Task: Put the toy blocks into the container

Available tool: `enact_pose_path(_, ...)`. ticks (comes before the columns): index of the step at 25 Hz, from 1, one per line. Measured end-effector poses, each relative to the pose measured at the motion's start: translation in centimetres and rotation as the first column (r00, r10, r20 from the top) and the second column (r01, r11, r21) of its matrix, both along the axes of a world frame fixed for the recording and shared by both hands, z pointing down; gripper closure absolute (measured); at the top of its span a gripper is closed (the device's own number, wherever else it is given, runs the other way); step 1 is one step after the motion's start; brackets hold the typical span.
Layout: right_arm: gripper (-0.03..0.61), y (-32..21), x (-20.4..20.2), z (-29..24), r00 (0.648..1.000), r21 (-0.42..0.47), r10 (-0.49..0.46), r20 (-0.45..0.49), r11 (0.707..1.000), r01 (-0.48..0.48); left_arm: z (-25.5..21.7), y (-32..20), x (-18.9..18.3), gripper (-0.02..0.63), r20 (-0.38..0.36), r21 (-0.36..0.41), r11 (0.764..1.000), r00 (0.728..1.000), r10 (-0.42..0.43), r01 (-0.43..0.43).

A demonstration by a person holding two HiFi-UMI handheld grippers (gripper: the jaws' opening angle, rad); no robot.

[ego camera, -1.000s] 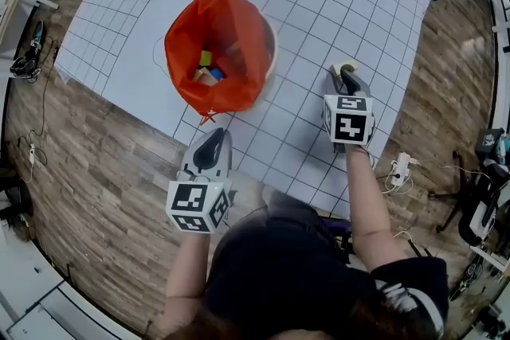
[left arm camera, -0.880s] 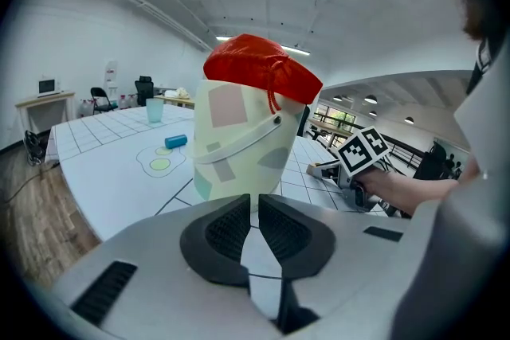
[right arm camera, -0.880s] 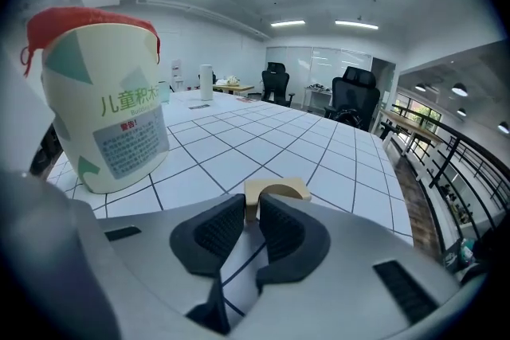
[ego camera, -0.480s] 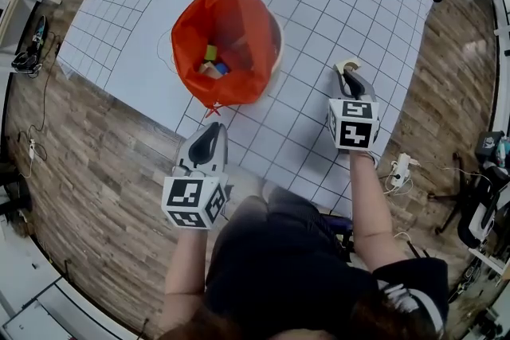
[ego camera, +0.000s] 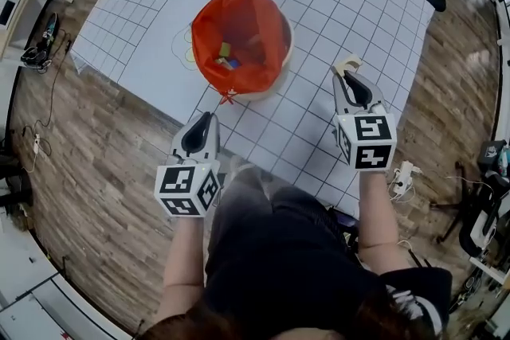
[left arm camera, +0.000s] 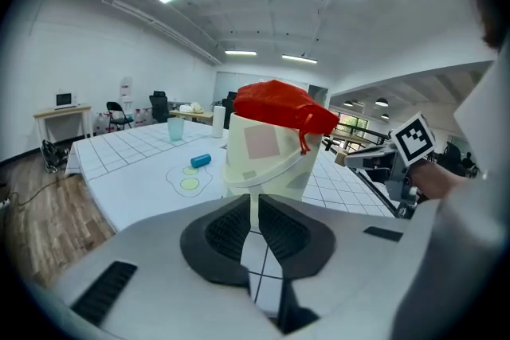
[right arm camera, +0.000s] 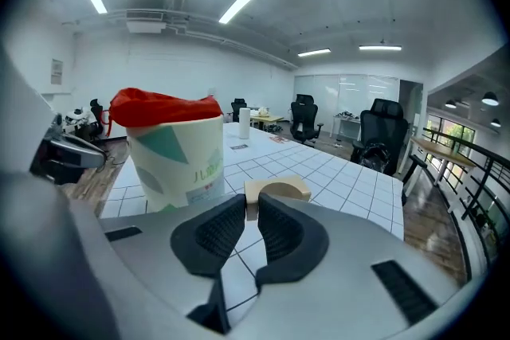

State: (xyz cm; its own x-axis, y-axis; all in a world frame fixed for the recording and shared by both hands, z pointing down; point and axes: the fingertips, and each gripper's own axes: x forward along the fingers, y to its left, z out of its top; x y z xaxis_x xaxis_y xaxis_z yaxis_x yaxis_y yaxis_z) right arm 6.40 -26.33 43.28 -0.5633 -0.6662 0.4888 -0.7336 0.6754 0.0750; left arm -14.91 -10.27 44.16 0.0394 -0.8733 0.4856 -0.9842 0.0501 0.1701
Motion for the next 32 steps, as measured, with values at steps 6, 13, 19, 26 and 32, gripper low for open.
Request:
enact_pose_path(6, 0.511, 1.8, -1.8, -4.2, 0.997, 0.024, -0.057, 0.042, 0.998, 0.056, -1.0, -0.9, -1.9, 0.584, -0.004, 0.018, 1.000, 1.000, 0.011, -0.011)
enact_pose_path(13, 0.511, 2.3, -4.2, -8.4, 0.994, 0.055, -0.069, 0.085, 0.996, 0.064, -2.8, -3.3, -4.6, 0.584, 0.010, 0.039, 0.997, 0.998, 0.061, -0.061)
enact_pose_path(19, 0.511, 2.9, -7.8, -12.2, 0.980, 0.093, -0.139, 0.141, 0.988, 0.126, -3.7, -4.8, -6.6, 0.584, 0.013, 0.055, 0.993, 0.994, 0.104, -0.105)
enact_pose_path(26, 0.511, 4.7, -13.6, -13.8, 0.944, 0.129, -0.299, 0.137, 0.951, 0.283, -4.0, -5.5, -8.0, 0.584, -0.004, 0.067, 0.990, 0.992, 0.128, -0.127)
enact_pose_path(32, 0.509, 6.0, -16.4, -12.6, 0.922, 0.109, -0.373, 0.103, 0.926, 0.362, -4.1, -5.4, -9.2, 0.584, -0.014, 0.075, 0.990, 0.993, 0.120, -0.119)
